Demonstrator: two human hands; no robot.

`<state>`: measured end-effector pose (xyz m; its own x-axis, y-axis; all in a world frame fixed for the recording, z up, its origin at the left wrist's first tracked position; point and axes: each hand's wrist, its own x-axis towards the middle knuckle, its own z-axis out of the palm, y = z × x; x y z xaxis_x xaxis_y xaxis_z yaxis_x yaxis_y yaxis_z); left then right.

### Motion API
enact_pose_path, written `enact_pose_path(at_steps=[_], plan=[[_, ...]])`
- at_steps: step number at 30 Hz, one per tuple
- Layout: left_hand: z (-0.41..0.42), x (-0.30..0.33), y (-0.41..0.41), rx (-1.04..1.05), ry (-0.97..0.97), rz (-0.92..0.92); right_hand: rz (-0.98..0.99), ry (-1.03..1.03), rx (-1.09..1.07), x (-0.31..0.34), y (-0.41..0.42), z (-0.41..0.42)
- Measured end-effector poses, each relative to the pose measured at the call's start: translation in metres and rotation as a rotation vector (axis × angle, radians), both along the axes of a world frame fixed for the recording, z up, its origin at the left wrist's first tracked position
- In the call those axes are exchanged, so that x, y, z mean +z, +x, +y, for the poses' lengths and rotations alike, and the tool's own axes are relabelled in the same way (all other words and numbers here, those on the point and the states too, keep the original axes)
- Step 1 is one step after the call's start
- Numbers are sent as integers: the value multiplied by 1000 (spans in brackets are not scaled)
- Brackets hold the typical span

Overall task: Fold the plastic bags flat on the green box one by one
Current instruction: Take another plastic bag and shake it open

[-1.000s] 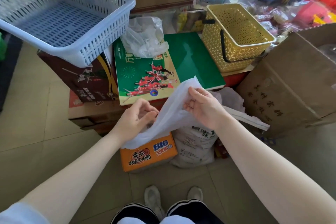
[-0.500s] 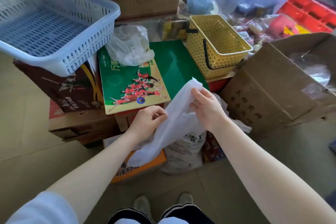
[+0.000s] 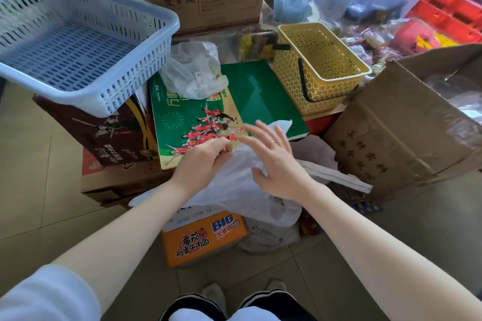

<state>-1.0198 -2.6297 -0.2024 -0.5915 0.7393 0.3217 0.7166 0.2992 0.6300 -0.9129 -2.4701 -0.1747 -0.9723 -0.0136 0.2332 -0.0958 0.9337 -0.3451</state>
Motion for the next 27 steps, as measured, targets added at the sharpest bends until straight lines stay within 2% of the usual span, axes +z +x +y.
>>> enact_pose_path(at_steps=[2, 4, 6, 10, 16, 18, 20, 23, 25, 27], plan=[[-1, 4, -3, -18, 22, 30, -85, 81, 57, -5, -9, 2], [-4, 5, -4, -2, 20, 14, 1, 163, 50, -6, -18, 2], [-10, 1, -5, -1, -30, -70, 85, 101, 20, -6, -25, 7], [-26, -19, -10, -74, -157, -235, -32, -131, 1, -6, -22, 19], [-37, -30, -16, 19, -246, -287, -37, -125, -117, -15, -9, 41], [-36, -33, -16, 49, -256, -216, -21, -153, -186, -16, -7, 52], [-35, -39, -16, 93, -280, -39, -28, -213, -339, -20, -5, 66], [-28, -43, -13, 101, -278, 71, -158, -165, -523, -31, -2, 81], [-20, -40, -11, 83, -232, 90, -264, -78, -526, -35, -2, 80], [-8, -34, -8, 66, -188, 99, -259, -75, -396, -32, -5, 74]])
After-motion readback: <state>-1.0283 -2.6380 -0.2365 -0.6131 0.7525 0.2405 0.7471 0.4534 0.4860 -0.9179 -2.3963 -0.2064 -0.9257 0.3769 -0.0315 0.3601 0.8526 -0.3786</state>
